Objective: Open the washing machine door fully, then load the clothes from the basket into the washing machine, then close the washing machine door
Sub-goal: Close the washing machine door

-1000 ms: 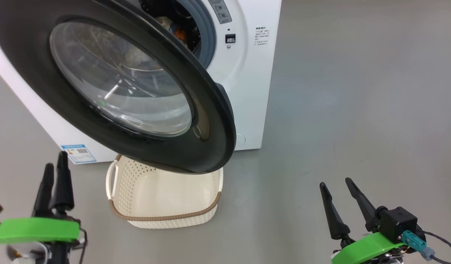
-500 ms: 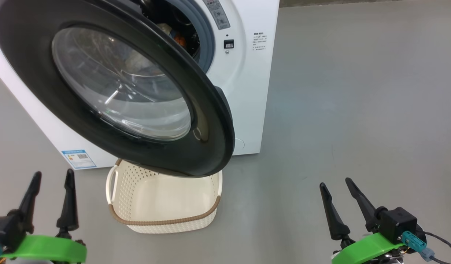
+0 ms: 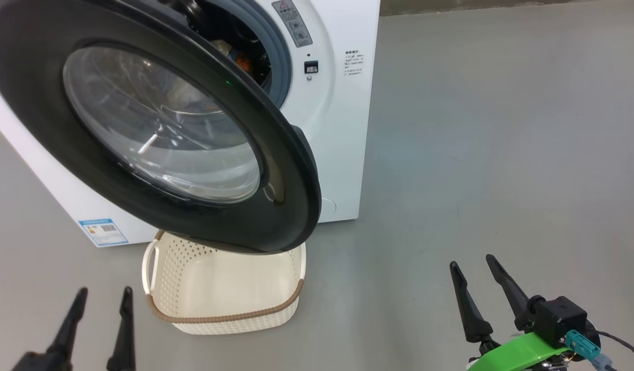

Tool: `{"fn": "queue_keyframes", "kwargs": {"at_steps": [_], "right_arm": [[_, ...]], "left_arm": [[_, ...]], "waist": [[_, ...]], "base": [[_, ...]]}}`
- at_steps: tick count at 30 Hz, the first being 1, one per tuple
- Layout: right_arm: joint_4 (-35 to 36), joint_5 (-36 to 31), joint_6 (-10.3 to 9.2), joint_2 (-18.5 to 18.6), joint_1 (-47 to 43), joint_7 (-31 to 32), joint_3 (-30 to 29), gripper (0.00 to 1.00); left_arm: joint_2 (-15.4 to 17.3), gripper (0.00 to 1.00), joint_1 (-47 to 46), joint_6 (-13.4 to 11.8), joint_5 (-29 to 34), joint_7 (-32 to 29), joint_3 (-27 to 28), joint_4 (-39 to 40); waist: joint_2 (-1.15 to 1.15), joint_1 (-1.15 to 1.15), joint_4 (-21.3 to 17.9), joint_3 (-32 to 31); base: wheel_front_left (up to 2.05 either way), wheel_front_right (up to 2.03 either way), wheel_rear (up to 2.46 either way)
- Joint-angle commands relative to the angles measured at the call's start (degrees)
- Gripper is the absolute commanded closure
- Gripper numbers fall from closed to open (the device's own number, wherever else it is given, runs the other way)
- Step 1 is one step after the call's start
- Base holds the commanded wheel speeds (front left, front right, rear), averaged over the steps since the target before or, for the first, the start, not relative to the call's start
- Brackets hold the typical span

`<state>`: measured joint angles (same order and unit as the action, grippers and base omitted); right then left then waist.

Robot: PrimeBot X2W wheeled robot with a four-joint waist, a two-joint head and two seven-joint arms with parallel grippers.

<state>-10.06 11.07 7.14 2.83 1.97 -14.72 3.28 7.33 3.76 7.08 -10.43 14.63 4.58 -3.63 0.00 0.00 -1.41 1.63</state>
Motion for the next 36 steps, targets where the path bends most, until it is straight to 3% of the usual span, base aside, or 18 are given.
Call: {"fn": "queue_keyframes", "kwargs": {"at_steps": [1, 36], "right_arm": [[1.7, -0.3, 0.35, 0.0, 0.3, -0.3, 1.4, 0.0], [2.2, -0.9, 0.35, 0.0, 0.4, -0.3, 1.4, 0.0]], "left_arm": [[0.3, 0.0, -0.5, 0.1, 0.9, 0.4, 2.1, 1.8], [-2.3, 0.0, 0.7, 0.4, 2.6, 0.4, 1.6, -1.1]], "waist": [[0.0, 0.0, -0.1, -0.1], [0.0, 0.0, -0.5, -0.1]], "base": [[0.0, 0.0, 0.0], [0.0, 0.0, 0.0]]}}
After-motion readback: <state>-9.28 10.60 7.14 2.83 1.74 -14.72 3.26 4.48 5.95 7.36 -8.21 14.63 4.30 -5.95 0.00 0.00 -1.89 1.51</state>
